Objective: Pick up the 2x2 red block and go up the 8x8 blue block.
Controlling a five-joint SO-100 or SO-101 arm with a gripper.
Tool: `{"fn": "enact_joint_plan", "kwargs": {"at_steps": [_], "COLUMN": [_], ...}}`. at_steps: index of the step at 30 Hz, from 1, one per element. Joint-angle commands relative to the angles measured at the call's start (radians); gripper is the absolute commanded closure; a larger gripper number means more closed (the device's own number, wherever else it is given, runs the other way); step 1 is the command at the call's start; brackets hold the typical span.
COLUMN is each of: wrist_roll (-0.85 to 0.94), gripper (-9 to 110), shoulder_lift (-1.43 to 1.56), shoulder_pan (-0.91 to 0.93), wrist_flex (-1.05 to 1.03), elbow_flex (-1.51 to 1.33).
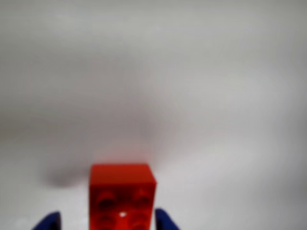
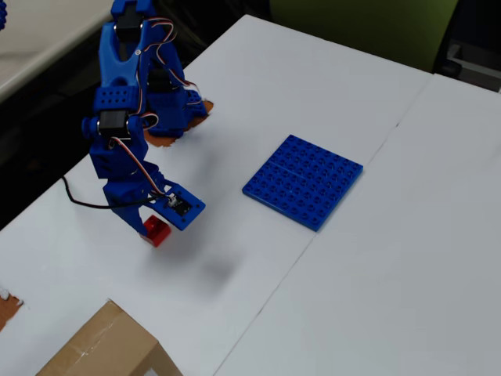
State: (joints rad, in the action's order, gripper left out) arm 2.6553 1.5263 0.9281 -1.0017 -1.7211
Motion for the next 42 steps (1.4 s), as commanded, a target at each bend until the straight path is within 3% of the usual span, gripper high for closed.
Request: {"fn": "enact_joint_plan", "kwargs": {"at_steps": [1, 34, 39, 42], "wrist_roll": [0.012, -0.015, -0.018, -0.018], "gripper": [75, 77, 89, 90], "shoulder_lift": [0.006, -0.048, -0.049, -0.049], "shoulder_pan": [0.012, -0.002, -0.003, -0.006], "wrist_flex": [0.014, 0.06, 0.06, 0.058], "elbow_flex": [0.043, 0.043, 0.043, 0.043]}}
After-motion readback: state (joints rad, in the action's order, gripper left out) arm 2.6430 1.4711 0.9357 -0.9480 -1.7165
